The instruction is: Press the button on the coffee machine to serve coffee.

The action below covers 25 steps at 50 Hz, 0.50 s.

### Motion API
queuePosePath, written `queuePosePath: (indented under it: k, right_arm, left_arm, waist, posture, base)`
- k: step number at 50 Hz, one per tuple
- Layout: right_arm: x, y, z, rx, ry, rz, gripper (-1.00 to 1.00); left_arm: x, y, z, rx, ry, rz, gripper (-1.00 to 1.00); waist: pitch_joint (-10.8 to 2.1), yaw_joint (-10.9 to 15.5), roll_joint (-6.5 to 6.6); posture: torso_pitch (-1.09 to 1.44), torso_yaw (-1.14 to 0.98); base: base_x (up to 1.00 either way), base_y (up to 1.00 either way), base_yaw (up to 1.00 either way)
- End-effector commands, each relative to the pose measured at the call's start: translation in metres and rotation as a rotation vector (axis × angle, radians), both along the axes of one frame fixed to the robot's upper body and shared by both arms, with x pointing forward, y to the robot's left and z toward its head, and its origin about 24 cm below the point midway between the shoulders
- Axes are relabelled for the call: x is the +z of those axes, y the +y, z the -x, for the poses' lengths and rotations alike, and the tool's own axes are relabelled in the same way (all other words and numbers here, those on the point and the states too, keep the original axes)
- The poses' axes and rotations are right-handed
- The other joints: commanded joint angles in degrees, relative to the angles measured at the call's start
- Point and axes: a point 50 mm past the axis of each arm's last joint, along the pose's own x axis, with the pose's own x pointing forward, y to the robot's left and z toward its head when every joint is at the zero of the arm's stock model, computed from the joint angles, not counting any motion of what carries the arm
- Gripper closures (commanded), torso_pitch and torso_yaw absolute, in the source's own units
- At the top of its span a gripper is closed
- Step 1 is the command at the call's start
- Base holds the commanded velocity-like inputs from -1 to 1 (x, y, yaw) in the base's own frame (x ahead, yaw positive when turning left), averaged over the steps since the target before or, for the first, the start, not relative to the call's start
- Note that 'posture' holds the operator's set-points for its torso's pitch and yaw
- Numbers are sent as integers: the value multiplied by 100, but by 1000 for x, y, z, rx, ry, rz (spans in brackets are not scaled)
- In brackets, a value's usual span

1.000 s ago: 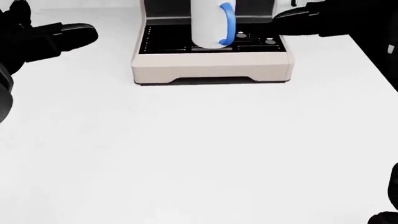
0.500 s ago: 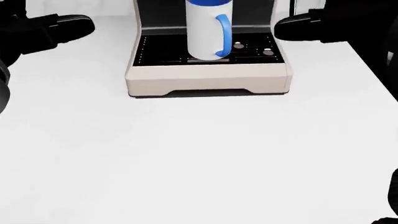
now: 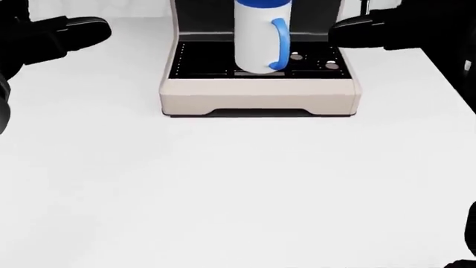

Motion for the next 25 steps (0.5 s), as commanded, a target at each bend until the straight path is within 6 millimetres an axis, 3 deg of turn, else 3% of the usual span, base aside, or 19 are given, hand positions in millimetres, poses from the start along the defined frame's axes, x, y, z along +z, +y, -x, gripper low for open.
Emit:
queuePosePath:
  k: [1, 4, 7, 10, 12, 14, 19, 25]
  right_arm:
    - [20, -7, 8, -37, -100, 4, -100]
    - [19, -8, 8, -38, -98, 2, -100]
    - [18, -9, 8, -41, -96, 2, -100]
    - [18, -9, 8, -43, -96, 1, -100]
    - [17, -10, 7, -47, -95, 3, -100]
    - [17, -11, 7, -47, -95, 3, -100]
    - [15, -12, 6, -53, -89, -1, -100]
    - [16, -11, 6, -50, -89, -2, -100]
  left_arm:
    - [25, -9, 5, -36, -109, -13, -100]
    - [23, -9, 5, -36, -109, -13, -100]
    - [23, -9, 5, -36, -109, -13, -100]
    - [23, -10, 4, -39, -107, -16, -100]
    - [25, -11, 4, -41, -106, -17, -100]
    - [25, -11, 4, -41, -106, -17, -100]
    - [24, -13, 3, -47, -106, -17, -100]
    - [23, -12, 4, -43, -105, -15, -100]
  waist:
    - [-219, -34, 93]
    - [-272, -34, -11]
    - [-199, -26, -156]
    - [-123, -9, -376]
    - [-125, 64, -617]
    - [-77, 91, -507]
    - [-120, 10, -295]
    - [-137, -52, -254]
  posture:
    - [0, 0]
    - [0, 0]
    - [0, 0]
    - [0, 0]
    - [0, 0]
    - [0, 0]
    - [0, 0]
    - [0, 0]
  base:
    - [14, 0, 0]
    - [14, 0, 0]
    - [13, 0, 0]
    - [11, 0, 0]
    - [1, 0, 0]
    - [0, 0, 0]
    - [0, 0, 0]
    - [0, 0, 0]
